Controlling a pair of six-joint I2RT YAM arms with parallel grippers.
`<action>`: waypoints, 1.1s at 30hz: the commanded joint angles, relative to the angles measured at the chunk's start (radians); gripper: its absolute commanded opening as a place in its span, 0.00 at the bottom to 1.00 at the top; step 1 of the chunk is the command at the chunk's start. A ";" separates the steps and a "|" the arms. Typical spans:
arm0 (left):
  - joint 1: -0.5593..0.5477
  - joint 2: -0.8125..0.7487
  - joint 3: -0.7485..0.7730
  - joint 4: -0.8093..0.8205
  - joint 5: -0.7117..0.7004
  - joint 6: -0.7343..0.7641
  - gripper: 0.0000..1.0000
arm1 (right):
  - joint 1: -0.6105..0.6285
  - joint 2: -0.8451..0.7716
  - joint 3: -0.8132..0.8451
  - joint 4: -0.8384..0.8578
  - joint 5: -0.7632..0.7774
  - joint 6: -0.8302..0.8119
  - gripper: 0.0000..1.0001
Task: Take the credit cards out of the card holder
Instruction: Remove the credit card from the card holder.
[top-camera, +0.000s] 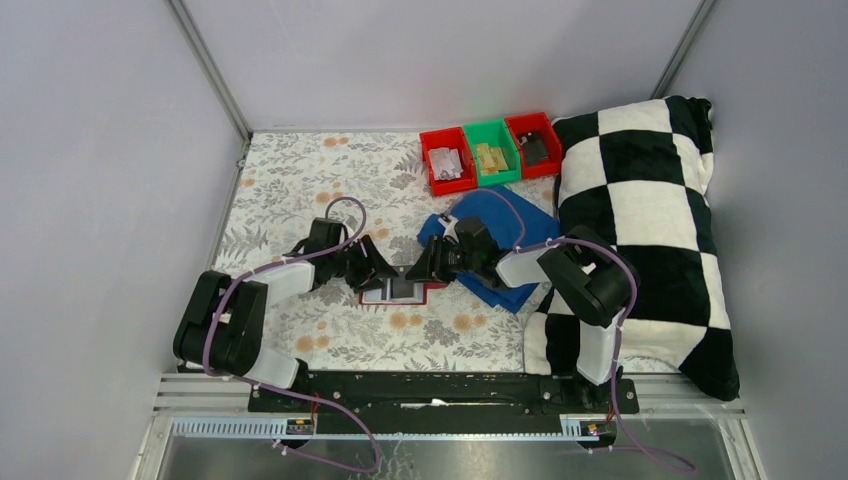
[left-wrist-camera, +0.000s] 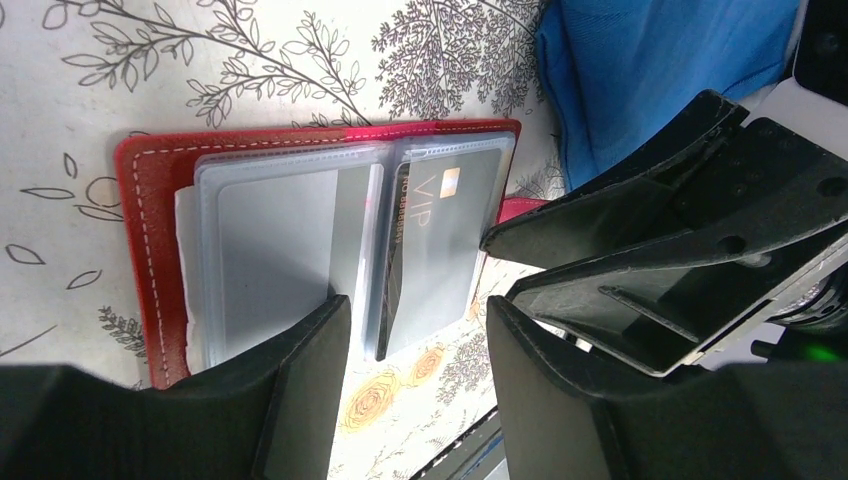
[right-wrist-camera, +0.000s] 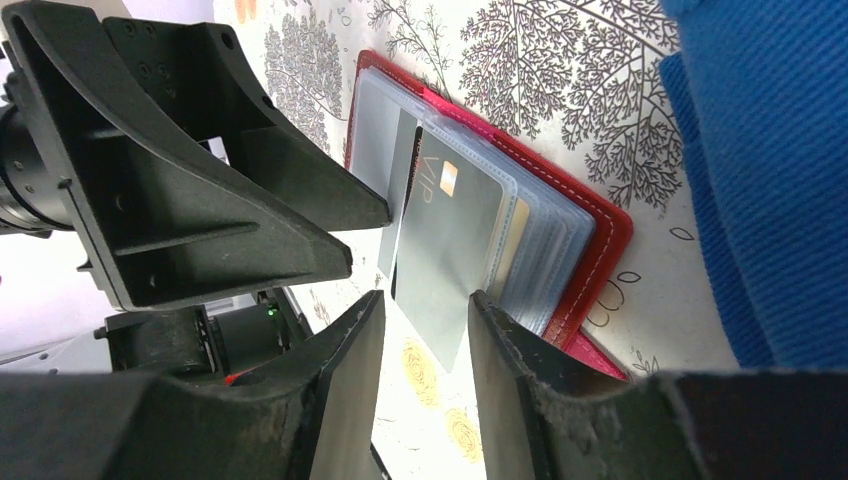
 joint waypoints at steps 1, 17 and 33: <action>0.005 0.013 -0.020 0.092 0.023 0.020 0.56 | 0.012 0.040 0.021 0.027 -0.008 0.016 0.44; 0.008 0.020 -0.120 0.218 -0.003 -0.016 0.31 | 0.012 0.056 0.016 0.038 -0.014 0.026 0.44; 0.021 -0.030 -0.162 0.308 -0.005 -0.059 0.00 | 0.012 0.075 0.022 0.036 -0.023 0.020 0.44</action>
